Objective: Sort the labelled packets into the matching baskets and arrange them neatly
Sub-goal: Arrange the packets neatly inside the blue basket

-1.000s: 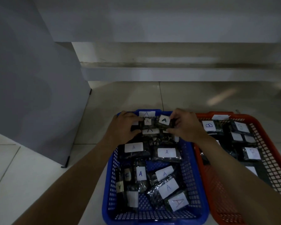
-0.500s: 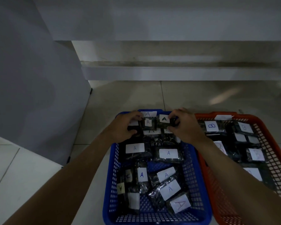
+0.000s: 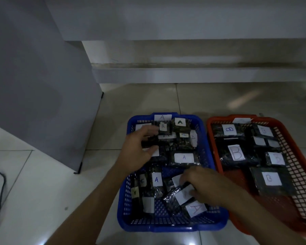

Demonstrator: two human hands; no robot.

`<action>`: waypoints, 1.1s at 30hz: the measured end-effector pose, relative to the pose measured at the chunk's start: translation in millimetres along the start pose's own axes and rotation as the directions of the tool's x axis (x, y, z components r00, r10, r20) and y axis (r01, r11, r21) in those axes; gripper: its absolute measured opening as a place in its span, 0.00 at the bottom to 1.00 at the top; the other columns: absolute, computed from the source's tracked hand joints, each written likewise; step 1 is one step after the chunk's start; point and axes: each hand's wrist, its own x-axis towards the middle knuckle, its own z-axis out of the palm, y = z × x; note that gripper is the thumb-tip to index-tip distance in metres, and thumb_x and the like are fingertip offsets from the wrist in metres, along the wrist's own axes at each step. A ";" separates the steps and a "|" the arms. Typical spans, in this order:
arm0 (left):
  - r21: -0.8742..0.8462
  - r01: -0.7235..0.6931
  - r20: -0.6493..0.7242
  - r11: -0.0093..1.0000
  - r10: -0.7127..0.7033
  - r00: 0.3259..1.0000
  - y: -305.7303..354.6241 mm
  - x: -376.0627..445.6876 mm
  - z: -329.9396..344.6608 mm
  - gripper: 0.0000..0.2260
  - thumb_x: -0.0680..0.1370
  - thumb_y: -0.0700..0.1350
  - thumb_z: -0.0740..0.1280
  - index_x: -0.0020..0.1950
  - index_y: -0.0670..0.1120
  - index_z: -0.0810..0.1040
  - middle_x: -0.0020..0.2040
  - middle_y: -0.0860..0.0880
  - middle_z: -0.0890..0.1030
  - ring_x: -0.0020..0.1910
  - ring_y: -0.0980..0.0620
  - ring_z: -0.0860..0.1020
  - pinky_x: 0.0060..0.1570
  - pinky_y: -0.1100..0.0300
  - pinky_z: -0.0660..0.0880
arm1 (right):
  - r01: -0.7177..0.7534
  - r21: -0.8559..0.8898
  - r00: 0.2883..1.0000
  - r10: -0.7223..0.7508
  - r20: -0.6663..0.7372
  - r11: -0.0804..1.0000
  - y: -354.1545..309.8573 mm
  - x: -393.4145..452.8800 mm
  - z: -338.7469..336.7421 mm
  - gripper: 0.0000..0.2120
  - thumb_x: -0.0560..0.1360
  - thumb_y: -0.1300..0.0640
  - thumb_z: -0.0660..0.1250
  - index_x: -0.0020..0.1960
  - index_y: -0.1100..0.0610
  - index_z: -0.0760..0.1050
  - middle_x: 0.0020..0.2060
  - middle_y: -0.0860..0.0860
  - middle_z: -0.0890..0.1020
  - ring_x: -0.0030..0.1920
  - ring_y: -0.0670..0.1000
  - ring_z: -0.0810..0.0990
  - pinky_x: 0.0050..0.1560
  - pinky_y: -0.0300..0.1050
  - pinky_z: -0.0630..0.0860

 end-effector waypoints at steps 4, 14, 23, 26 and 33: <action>-0.069 0.112 0.082 0.991 -0.106 0.991 13.7 -55.1 21.0 0.16 0.73 0.38 0.74 0.59 0.51 0.80 0.50 0.58 0.82 0.51 0.60 0.80 0.50 0.69 0.76 | 0.023 -0.203 0.997 -0.037 -0.068 0.979 -1.6 -0.7 19.7 0.27 0.73 0.66 0.68 0.70 0.50 0.72 0.60 0.47 0.73 0.63 0.49 0.69 0.52 0.41 0.64; -0.041 0.257 0.261 0.965 -0.238 0.935 21.3 -99.5 46.1 0.13 0.75 0.47 0.72 0.59 0.55 0.79 0.52 0.61 0.82 0.51 0.65 0.79 0.52 0.70 0.75 | 0.020 0.429 1.000 -0.026 0.008 0.903 13.4 -9.3 -17.8 0.09 0.75 0.55 0.74 0.51 0.45 0.76 0.48 0.43 0.83 0.50 0.42 0.82 0.53 0.47 0.81; -0.395 0.351 0.081 0.849 -0.348 0.934 21.5 -67.0 14.8 0.11 0.76 0.36 0.70 0.58 0.44 0.81 0.51 0.48 0.85 0.50 0.53 0.84 0.47 0.60 0.81 | 0.212 0.289 0.918 -0.090 -0.386 0.934 6.6 7.3 -36.0 0.24 0.67 0.49 0.79 0.61 0.47 0.79 0.53 0.39 0.77 0.54 0.39 0.77 0.53 0.34 0.76; -0.429 0.367 -0.097 0.825 -0.446 0.890 17.6 -51.6 -0.1 0.12 0.74 0.36 0.72 0.56 0.45 0.81 0.48 0.49 0.86 0.48 0.54 0.84 0.45 0.63 0.81 | 0.238 0.324 0.885 -0.066 -0.461 0.916 3.3 34.4 -43.0 0.18 0.69 0.56 0.78 0.58 0.49 0.81 0.50 0.42 0.80 0.50 0.42 0.80 0.45 0.38 0.80; -0.278 0.432 -0.230 0.858 -0.496 0.837 0.0 -6.7 -15.3 0.11 0.73 0.40 0.75 0.55 0.47 0.83 0.51 0.50 0.85 0.47 0.55 0.83 0.50 0.62 0.81 | 0.165 0.275 0.898 -0.029 -0.438 0.947 -0.3 77.9 -48.9 0.30 0.63 0.51 0.82 0.63 0.48 0.78 0.52 0.42 0.78 0.51 0.41 0.77 0.47 0.35 0.76</action>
